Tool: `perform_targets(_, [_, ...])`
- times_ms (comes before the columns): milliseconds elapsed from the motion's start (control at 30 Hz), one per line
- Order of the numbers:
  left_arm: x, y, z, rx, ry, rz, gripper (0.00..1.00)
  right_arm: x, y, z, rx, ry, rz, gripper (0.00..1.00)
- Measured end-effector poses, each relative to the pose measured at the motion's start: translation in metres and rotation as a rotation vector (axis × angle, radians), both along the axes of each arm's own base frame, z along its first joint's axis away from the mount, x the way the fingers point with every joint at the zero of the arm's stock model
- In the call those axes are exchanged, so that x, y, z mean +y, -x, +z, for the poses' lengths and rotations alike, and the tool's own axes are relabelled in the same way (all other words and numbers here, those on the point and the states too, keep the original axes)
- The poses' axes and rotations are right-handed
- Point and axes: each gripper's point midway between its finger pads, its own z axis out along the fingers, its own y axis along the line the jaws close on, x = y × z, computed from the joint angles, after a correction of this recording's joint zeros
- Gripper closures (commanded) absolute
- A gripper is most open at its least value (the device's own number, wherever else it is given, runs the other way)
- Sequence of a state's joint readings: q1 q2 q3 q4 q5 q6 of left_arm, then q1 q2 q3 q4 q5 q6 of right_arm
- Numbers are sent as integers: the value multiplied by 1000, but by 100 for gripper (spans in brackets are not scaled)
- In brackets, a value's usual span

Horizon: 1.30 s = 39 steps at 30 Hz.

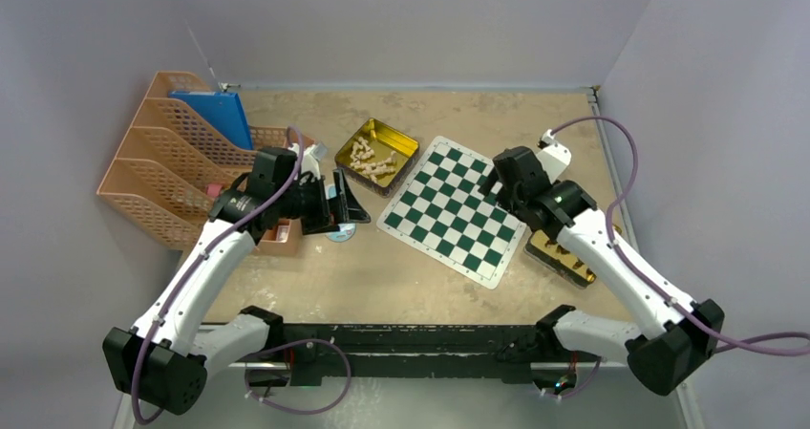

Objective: Set up the chess pieces on the board
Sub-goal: Pick up the chess piece from the storage box.

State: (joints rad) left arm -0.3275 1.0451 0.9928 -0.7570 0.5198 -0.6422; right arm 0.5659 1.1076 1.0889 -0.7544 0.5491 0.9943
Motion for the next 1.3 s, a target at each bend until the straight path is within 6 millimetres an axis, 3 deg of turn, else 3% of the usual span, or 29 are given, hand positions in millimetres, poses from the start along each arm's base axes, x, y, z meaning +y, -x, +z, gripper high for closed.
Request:
perform_targets(100, [1,3,-1,12,-4,0,7,-13,-11,-7,25,44,-38,30])
perform_targets(200, [2,6,-1,18,-6,0,7,-43,-21,-12,47,81,-114,49])
perform_targets(300, [3,9,-2,25,-8,-1,7,-72,-28,-10,41,107,-183,58])
perform_targets(467, [3,10,-1,25,-8,0,8,-100,-36,-10,26,141,-243,60])
perform_targets(900, [4,11,-1,34,-13,1,8,-182,-42,-61,136,140,-425,64])
perform_targets(1067, [5,14,-1,38,-18,0,8,-192,-36,-83,186,97,-451,64])
perform_targets(1300, [6,13,3,27,-21,0,8,-189,-27,-104,229,44,-447,64])
